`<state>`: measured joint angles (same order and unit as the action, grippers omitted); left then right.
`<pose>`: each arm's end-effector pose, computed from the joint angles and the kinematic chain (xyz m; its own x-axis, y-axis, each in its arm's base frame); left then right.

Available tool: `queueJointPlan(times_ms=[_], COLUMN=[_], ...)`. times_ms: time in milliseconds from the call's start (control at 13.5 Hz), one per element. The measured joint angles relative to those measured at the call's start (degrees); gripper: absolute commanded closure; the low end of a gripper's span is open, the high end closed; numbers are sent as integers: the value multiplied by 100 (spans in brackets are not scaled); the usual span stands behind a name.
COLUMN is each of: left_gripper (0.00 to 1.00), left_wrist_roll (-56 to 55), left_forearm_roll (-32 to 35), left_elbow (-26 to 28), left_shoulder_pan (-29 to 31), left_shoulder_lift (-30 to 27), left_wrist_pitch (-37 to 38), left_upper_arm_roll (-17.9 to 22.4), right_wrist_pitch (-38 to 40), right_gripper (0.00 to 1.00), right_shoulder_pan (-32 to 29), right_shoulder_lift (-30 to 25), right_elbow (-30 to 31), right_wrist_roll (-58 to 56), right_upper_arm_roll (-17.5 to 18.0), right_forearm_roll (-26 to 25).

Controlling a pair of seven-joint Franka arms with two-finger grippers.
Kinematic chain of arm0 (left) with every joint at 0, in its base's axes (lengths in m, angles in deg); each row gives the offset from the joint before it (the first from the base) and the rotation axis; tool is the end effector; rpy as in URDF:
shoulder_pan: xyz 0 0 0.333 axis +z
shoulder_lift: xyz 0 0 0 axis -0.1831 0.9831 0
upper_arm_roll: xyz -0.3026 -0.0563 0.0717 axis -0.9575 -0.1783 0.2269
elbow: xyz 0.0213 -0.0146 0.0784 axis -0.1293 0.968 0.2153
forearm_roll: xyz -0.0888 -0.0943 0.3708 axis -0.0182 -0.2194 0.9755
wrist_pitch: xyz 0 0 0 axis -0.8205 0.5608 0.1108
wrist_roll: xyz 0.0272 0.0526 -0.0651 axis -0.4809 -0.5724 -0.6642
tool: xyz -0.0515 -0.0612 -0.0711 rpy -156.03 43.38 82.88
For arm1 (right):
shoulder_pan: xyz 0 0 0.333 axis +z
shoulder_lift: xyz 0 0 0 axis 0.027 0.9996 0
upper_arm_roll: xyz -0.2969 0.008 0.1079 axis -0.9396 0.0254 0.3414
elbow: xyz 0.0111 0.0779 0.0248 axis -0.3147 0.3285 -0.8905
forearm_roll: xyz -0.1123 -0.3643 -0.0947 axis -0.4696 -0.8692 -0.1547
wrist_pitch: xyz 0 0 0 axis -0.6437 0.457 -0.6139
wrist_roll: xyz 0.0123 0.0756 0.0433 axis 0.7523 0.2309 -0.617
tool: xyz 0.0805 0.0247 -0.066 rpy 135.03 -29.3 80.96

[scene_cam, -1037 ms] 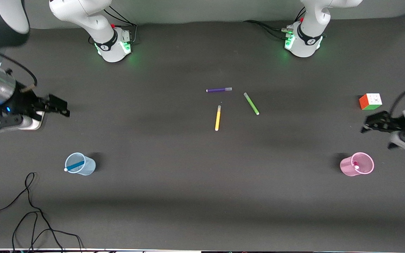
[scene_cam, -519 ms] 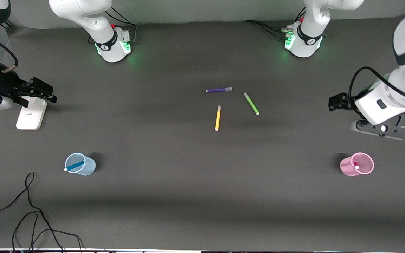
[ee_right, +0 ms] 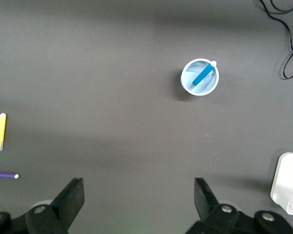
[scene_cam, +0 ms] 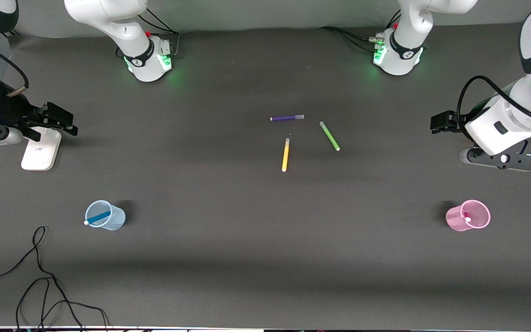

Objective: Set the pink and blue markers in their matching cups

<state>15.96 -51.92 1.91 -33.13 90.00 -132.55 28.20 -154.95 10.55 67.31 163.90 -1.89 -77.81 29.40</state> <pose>0.5804 -0.1018 0.5894 0.9539 -0.1529 -0.2583 -0.1534 -0.9880 0.0184 0.5414 0.0289 0.6096 0.9968 0.0798 -0.0052 0.0793 -0.9947 -0.0661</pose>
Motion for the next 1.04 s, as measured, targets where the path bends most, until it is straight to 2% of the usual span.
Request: queueJointPlan(times_ms=[222,519,741,815,1037], left_gripper=[1,1,1,1,1], left_wrist_roll=[-18,-31,-40,-41,-94], left_forearm_roll=[119,132,134,142,450], left_elbow=[4,6,5,4,-4], left_shoulder_pan=[-4,8,127,399,1602], left_shoulder_lift=[25,36,35,35,21], left_wrist_pitch=[128,191,194,195,175], left_upper_arm_roll=[13,83,-10,-293,-1691], right_wrist_pitch=[0,0,3,4,7], right_gripper=[0,0,0,0,0], right_shoulder_pan=[-4,-31,-41,-46,-60], right_shoulder_lift=[1,2,4,5,5], right_elbow=[0,0,0,0,0], right_wrist_roll=[0,84,93,93,93], right_upper_arm_roll=[51,320,334,333,333], right_forearm_roll=[-100,-224,-225,-225,-225])
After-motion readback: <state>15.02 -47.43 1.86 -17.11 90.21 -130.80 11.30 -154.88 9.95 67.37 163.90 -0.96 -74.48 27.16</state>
